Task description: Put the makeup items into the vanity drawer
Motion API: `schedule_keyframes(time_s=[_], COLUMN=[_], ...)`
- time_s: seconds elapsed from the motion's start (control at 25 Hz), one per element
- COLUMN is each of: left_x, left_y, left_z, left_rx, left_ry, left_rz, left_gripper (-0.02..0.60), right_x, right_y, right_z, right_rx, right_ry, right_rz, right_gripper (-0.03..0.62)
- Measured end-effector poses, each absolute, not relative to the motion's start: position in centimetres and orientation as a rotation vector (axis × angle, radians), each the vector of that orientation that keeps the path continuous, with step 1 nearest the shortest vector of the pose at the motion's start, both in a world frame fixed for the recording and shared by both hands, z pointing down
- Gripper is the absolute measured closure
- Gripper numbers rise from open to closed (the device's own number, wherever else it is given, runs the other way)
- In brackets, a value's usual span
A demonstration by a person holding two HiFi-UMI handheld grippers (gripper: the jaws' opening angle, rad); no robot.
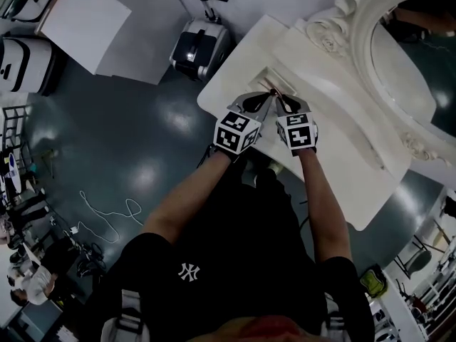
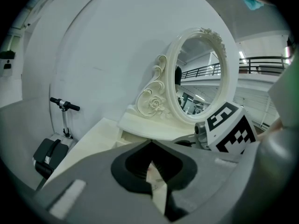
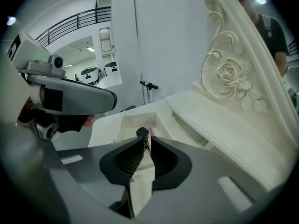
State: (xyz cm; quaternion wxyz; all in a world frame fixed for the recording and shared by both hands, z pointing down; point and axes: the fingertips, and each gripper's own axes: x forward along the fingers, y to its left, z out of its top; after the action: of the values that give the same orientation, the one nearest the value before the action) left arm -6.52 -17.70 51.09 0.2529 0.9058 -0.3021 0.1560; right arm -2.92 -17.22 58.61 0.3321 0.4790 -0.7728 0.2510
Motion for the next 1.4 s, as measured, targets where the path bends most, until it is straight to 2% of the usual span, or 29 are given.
schedule_keyframes(time_s=[0.32, 0.8, 1.4], left_x=[-7.5, -9.9, -6.5], left_y=[-17.3, -18.4, -17.8], left_z=[50.8, 50.6, 48.6], left_rx=[2.463, 2.449, 2.5], left_ry=[-0.85, -0.892, -0.804], left_rz=[0.431, 0.421, 0.385], left_gripper=[0.581, 0.581, 0.581], right_x=[-3.3, -6.7, -2.3], right_y=[-17.9, -20.0, -18.0], right_z=[59.1, 59.9, 53.0], right_rx=[1.263, 1.186, 1.44], right_ry=[-1.975, -2.019, -2.117], right_rz=[0.625, 0.591, 0.655], right_gripper=[0.559, 0.566, 0.571])
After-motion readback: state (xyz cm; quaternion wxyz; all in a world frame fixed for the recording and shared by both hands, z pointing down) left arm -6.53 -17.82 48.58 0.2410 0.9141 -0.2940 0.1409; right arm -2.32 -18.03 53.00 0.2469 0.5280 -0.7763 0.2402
